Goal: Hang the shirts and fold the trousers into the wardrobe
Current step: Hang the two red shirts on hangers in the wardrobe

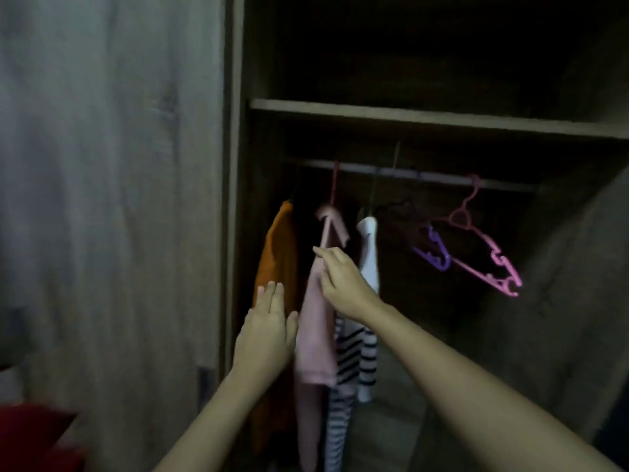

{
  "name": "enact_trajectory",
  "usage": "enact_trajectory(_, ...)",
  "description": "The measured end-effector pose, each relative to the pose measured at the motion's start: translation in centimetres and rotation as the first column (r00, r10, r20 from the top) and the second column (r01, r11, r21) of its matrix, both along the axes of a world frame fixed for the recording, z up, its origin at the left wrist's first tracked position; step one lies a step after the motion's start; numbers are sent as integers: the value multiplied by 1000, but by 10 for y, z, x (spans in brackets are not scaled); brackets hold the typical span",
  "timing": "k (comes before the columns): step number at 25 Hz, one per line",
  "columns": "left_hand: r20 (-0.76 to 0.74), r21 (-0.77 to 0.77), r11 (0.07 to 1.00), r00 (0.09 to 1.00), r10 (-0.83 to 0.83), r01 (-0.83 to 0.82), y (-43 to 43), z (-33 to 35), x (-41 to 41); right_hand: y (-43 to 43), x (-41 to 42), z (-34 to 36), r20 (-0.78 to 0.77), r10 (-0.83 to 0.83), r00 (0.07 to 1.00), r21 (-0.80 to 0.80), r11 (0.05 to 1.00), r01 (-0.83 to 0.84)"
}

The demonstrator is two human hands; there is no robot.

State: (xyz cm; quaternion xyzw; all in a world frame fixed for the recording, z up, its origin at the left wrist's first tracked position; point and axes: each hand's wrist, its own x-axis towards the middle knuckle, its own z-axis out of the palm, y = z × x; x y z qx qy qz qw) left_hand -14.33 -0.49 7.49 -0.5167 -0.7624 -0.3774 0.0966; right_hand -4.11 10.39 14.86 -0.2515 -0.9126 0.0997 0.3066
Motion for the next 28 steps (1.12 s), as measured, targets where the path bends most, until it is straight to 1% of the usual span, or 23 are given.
enact_trajectory(3, 15, -111, 985, 991, 131, -129, -68, -35, -26, -44, -42, -45, 17, 158, 987, -26, 987, -158)
enact_trajectory(5, 16, -181, 956, 971, 237, -231, -121, -61, -52, -83, -79, -74, 53, 260, 964, -74, 964, -256)
enact_trajectory(10, -56, -337, 825, 884, 464, -454, -244, -103, -132, -180, -176, -119, 85, 462, 883, -186, 878, -442)
enact_trajectory(14, -125, -441, 711, 822, 555, -547, -320, -125, -211, -243, -267, -138, 110, 568, 816, -248, 810, -531)
enact_trajectory(18, -146, -475, 685, 817, 558, -553, -360, -148, -284, -272, -348, -168, 172, 571, 802, -306, 806, -508)
enact_trajectory(22, -213, -530, 667, 844, 492, -523, -378, -185, -350, -277, -408, -212, 279, 508, 815, -391, 835, -386)
enact_trajectory(25, -224, -559, 661, 859, 461, -500, -387, -215, -369, -272, -435, -241, 384, 434, 815, -414, 870, -269)
enact_trajectory(28, -197, -537, 674, 852, 485, -507, -389, -237, -375, -270, -461, -257, 496, 384, 779, -428, 889, -165)
